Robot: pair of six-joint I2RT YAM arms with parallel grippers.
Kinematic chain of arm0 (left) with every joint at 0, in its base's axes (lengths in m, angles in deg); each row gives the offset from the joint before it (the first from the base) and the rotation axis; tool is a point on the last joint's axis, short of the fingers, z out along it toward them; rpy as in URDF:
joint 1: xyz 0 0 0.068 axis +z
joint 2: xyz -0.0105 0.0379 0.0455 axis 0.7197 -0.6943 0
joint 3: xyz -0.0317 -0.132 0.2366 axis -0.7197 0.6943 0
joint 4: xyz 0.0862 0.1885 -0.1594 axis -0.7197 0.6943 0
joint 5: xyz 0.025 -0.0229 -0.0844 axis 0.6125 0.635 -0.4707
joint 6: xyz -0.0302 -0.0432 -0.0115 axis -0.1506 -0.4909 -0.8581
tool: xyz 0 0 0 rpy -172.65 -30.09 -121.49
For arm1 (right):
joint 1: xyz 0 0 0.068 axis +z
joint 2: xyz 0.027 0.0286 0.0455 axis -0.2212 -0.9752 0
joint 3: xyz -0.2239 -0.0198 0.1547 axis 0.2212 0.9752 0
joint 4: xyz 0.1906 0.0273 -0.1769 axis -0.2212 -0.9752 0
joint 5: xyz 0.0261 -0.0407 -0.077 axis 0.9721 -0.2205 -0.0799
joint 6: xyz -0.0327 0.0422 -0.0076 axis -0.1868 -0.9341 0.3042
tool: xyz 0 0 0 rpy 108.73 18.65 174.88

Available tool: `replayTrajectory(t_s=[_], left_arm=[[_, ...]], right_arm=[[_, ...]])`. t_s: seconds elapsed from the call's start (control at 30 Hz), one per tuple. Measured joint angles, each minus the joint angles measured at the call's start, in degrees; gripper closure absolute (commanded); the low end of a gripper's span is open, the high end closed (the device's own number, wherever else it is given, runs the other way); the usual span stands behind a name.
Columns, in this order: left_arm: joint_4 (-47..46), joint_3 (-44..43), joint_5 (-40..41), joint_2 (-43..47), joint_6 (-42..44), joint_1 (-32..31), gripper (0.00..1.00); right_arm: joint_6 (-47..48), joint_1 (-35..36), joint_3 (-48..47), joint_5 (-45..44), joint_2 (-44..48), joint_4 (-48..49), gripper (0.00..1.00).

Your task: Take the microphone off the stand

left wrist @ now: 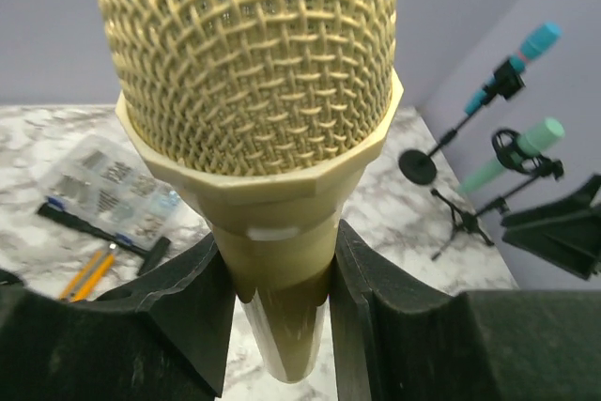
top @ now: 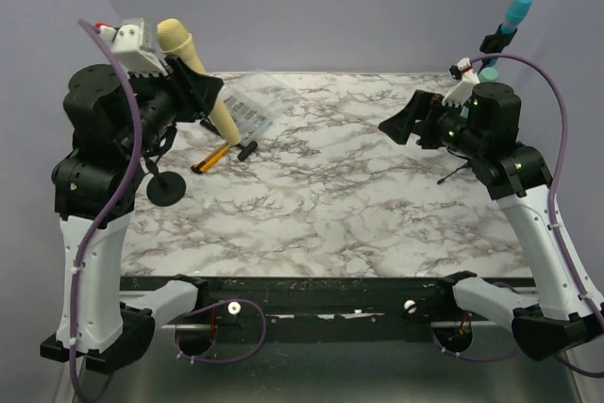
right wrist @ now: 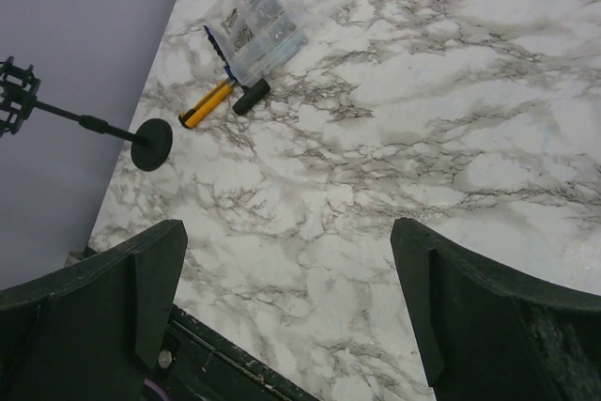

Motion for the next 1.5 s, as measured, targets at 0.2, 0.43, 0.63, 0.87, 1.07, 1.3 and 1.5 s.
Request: replayTrajectory(t_s=[0.2, 0.43, 0.63, 0.87, 1.07, 1.3, 1.5], left_arm=[[0.37, 3.08, -1.79, -5.79, -0.59, -11.34, 1.0], [1.7, 6.21, -0.28, -20.26, -2.51, -24.59, 1.0], [2.97, 6.21, -1.66, -34.27, -6.1, -28.17, 1.0], [1.97, 6.23, -4.55, -46.14, -9.7, -29.09, 1.0], [2.27, 4.63, -5.95, -53.02, -11.5, -30.71, 1.0], [4.07, -5.25, -6.14, -61.33, -11.67, -29.2, 1.0], [6.99, -18.62, -7.19, -70.27, -10.64, -23.8, 1.0]], right_arm=[[-0.66, 0.0, -0.33, -0.02, 0.09, -0.15, 0.0], [-0.7, 0.0, 1.29, -0.46, 1.16, -0.5, 0.0], [-0.74, 0.0, 5.35, -0.72, 1.51, -0.92, 0.0], [-1.31, 0.0, 12.37, -0.87, 1.46, -1.05, 0.0], [-2.27, 0.0, 15.82, -1.2, -0.9, -1.27, 0.0], [-3.19, 0.0, 18.18, -1.36, -4.44, -1.27, 0.0], [-3.21, 0.0, 18.21, -1.55, -8.9, -2.16, 0.0]])
